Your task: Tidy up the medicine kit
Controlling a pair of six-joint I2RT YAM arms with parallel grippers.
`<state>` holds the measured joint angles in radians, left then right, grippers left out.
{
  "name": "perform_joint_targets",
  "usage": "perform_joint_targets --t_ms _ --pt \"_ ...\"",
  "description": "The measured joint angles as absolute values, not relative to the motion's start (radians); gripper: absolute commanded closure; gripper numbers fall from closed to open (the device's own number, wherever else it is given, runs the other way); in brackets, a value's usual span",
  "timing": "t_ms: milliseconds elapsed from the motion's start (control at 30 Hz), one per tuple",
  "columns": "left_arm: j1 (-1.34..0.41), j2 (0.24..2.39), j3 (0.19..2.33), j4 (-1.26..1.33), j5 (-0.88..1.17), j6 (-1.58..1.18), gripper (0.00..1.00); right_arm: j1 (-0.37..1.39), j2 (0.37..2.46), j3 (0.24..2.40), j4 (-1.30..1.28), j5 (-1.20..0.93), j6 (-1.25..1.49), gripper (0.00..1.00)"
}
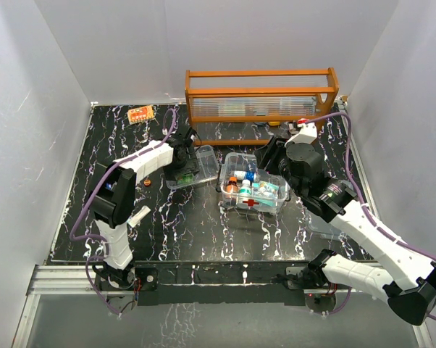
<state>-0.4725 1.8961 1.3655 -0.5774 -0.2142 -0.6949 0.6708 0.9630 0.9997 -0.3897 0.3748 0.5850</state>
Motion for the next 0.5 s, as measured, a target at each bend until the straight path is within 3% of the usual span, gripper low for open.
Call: perform_joint_targets --t_ms 300,500 --pt "-0.465 1.885 1.365 -0.600 -0.212 -0.672 0.26 0.671 0.985 1.000 -0.389 0.322 0.572 0.52" --pt "-0.440 1.758 1.365 -0.634 -0.211 -0.626 0.25 0.672 1.056 1.000 -0.389 0.245 0.559 0.52"
